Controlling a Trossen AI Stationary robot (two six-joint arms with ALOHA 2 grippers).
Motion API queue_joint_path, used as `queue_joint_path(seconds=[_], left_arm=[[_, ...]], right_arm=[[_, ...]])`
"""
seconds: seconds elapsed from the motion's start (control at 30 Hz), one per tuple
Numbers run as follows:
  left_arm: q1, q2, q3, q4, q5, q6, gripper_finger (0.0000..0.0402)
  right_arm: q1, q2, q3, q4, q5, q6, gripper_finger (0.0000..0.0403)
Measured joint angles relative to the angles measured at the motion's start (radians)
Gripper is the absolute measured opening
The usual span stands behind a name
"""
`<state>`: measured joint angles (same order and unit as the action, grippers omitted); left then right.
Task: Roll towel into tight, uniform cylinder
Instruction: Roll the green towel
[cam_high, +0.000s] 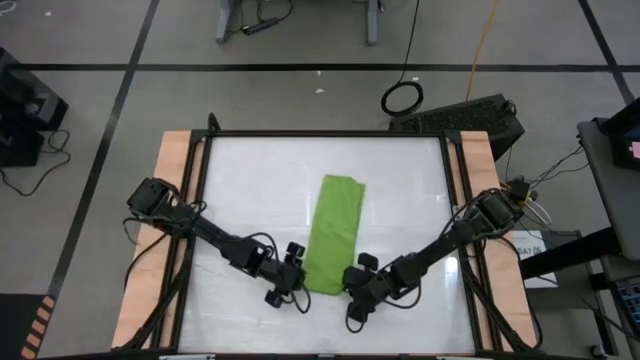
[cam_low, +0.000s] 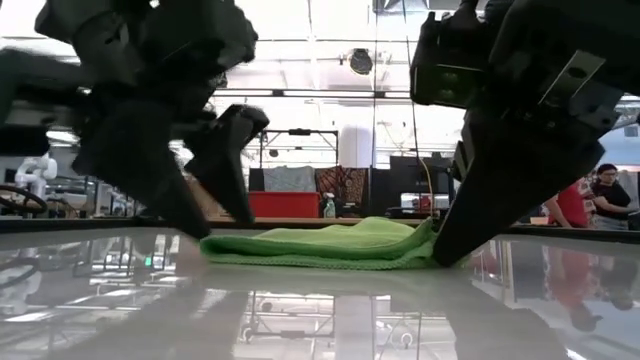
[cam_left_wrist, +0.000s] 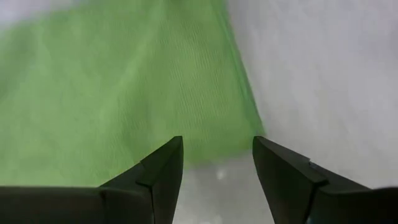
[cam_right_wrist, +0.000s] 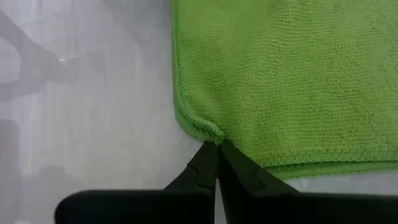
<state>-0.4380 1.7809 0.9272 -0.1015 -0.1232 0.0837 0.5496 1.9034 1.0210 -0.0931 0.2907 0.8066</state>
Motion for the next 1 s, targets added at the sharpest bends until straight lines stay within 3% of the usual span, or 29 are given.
queue_joint_path(seconds=[0.27, 0.43, 0.63, 0.83, 1.0], left_arm=[[0.004, 0.000, 0.000, 0.016, 0.094, 0.000, 0.0200], [-0.009, 0.004, 0.000, 0.022, 0.045, 0.019, 0.0176], [-0.017, 0.042, 0.000, 0.045, 0.056, 0.095, 0.0132], [-0.028, 0.057, 0.000, 0.085, 0.039, 0.116, 0.0122], [-0.015, 0.059, 0.000, 0.099, 0.065, 0.115, 0.0053]], right_arm=[[0.009, -0.004, 0.000, -0.015, 0.019, 0.104, 0.0000], [0.009, -0.004, 0.000, -0.001, 0.027, 0.158, 0.0000], [0.008, -0.004, 0.000, 0.007, 0.025, 0.162, 0.0000], [0.007, -0.004, 0.000, 0.006, 0.018, 0.195, 0.0000], [0.007, -0.005, 0.000, 0.007, -0.005, 0.203, 0.0000]])
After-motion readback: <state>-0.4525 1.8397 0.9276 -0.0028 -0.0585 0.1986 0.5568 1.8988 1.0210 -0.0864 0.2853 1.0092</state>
